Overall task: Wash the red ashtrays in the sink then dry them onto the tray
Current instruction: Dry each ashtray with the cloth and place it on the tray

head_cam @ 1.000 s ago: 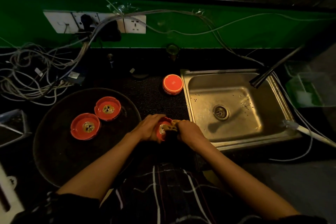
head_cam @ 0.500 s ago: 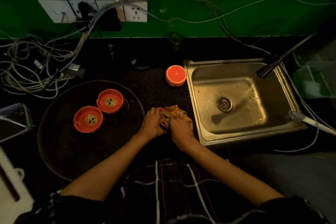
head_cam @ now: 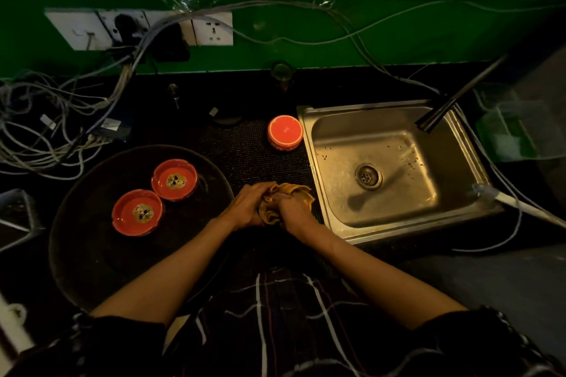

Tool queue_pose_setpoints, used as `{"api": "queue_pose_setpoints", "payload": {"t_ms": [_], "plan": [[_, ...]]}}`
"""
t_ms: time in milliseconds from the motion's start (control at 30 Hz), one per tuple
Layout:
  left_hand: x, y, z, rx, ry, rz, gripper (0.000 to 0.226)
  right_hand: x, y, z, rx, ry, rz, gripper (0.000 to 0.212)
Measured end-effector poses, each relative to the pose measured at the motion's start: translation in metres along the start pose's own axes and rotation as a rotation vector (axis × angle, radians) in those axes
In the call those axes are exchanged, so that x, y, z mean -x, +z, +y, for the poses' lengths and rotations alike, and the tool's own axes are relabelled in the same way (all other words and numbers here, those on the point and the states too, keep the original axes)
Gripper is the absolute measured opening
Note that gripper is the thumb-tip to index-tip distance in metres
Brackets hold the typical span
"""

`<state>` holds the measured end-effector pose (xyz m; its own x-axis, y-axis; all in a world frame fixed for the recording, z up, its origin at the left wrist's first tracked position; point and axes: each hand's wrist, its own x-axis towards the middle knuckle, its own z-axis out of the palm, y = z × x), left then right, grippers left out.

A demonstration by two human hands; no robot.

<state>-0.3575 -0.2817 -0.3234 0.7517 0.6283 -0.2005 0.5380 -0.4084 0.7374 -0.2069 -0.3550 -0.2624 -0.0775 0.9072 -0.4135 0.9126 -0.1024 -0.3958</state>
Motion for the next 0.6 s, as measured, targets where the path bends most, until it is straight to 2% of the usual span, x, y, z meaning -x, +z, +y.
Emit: {"api": "queue_pose_setpoints", "payload": {"t_ms": [233, 367, 467, 600], "plan": [[-0.001, -0.002, 0.002, -0.037, -0.028, -0.02, 0.103, 0.01, -0.043, -0.004, 0.182, 0.0, -0.196, 0.033], [0.0, -0.001, -0.001, -0.044, -0.085, -0.033, 0.106, 0.026, -0.053, 0.005, 0.213, 0.172, -0.145, 0.036], [0.004, 0.004, -0.002, -0.04, -0.126, -0.005, 0.113, 0.036, -0.053, 0.018, 0.08, 0.29, -0.034, 0.028], [0.018, 0.027, 0.024, 0.016, -0.224, 0.182, 0.107, 0.043, -0.042, 0.023, -0.137, 0.317, 0.131, 0.034]]}}
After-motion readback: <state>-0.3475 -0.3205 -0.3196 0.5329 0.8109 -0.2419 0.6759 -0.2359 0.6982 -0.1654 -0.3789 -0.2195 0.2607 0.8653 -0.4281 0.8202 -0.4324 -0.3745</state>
